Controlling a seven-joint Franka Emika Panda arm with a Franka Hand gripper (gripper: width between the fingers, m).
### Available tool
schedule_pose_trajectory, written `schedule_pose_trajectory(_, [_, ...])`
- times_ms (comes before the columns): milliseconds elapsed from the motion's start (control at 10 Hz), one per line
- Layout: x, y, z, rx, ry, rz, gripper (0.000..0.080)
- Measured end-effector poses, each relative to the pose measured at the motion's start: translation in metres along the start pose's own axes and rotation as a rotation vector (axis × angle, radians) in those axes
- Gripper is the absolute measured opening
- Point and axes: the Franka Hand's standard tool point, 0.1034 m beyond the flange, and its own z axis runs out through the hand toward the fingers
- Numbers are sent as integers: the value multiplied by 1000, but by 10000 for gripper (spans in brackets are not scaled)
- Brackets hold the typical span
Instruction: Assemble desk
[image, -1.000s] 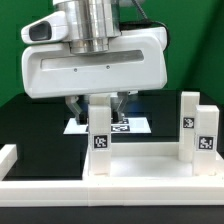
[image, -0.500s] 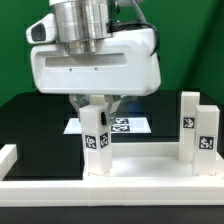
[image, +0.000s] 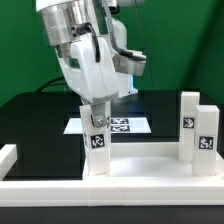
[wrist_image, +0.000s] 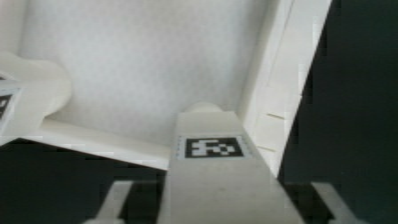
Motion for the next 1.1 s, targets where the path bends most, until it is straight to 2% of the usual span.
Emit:
schedule_pose_trajectory(100, [2, 1, 0, -6, 7, -137, 296])
schedule_pose_trajectory(200, [5, 2, -1, -9, 10, -379, 546])
schedule_pose_trajectory(300, [2, 5, -1, -24, -9, -548, 546])
schedule_pose_trajectory(400, [-3, 8, 0, -39, -34, -702, 630])
schedule_pose_trajectory(700, [0, 8, 0, -51, -26, -883, 646])
schedule_pose_trajectory(800, [0, 6, 0, -83, -2, -1120, 649])
schedule_pose_trajectory(900, [-2, 0, 1, -98, 22, -1384, 649])
schedule_pose_trajectory(1000, [-3, 3, 5, -100, 19, -1438, 649])
schedule_pose_trajectory(1100, [-2, 3, 4, -99, 21, -1398, 534])
